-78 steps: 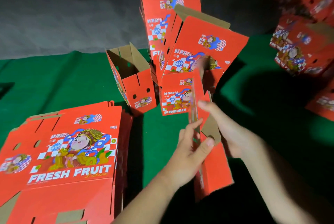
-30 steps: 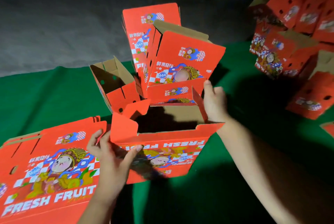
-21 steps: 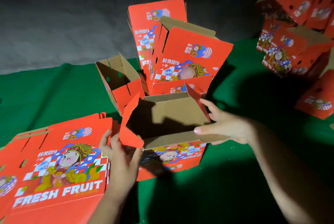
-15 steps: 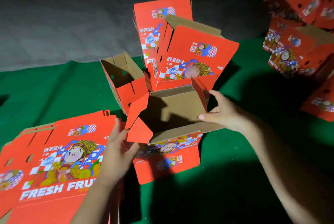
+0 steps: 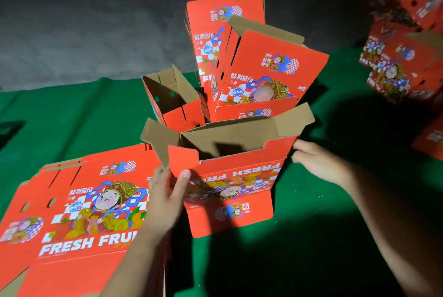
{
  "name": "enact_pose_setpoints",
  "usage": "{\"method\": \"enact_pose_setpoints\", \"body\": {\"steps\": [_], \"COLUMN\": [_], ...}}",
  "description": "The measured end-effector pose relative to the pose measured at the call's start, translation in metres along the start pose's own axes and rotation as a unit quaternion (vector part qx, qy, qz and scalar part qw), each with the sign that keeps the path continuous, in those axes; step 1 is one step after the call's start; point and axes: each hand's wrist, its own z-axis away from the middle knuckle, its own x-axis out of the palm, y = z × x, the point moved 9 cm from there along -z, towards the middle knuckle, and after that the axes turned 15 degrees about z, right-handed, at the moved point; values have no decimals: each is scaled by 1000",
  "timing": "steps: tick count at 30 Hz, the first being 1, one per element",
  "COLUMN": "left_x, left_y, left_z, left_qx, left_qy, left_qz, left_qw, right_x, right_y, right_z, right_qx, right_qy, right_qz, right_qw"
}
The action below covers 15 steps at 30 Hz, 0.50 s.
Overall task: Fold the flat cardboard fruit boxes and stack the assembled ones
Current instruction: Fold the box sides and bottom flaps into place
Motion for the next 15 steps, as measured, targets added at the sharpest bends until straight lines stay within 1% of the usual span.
{"method": "enact_pose_setpoints", "body": {"steps": [1,2,3,4,5,6,7,8,9,10,11,12,13,14,15], "left_x": [-1,-1,0,0,1,3,7,10,12,12,14,16,17,16,17], "left_y": [-1,-4,-7,-10,-9,-4,1,5,7,6,3,1,-2,-7,-11], "left_z": [-3,-7,-12,-17,-22,-27,-30,-32,-32,-32,-31,-31,-31,-32,-33], "left_qx": [7,1,-17,-34,-29,-4,19,33,35,31,23,16,2,-17,-33], "left_qy": [22,37,47,53,46,34,18,5,0,0,0,-1,0,4,9], "left_qz": [1,19,51,72,73,59,47,48,53,57,66,77,92,107,127], "left_qw": [1000,999,997,995,996,998,999,998,998,998,998,997,996,994,991], "right_x": [8,15,19,20,18,16,16,17,15,8,0,-3,4,19,35], "right_y": [-2,-6,-9,-9,-10,-10,-10,-12,-15,-23,-38,-60,-83,-103,-115], "right_z": [6,9,8,5,1,-2,-1,1,6,14,22,26,26,21,14], "right_qx": [9,16,25,34,50,71,102,133,161,171,147,80,-12,-106,-166], "right_qy": [-43,-68,-57,-12,56,127,185,225,261,308,359,401,401,356,281], "right_qz": [-31,-58,-75,-85,-75,-52,-21,12,53,105,166,230,284,310,303], "right_qw": [999,996,995,996,994,988,977,965,950,930,907,883,871,875,895]}}
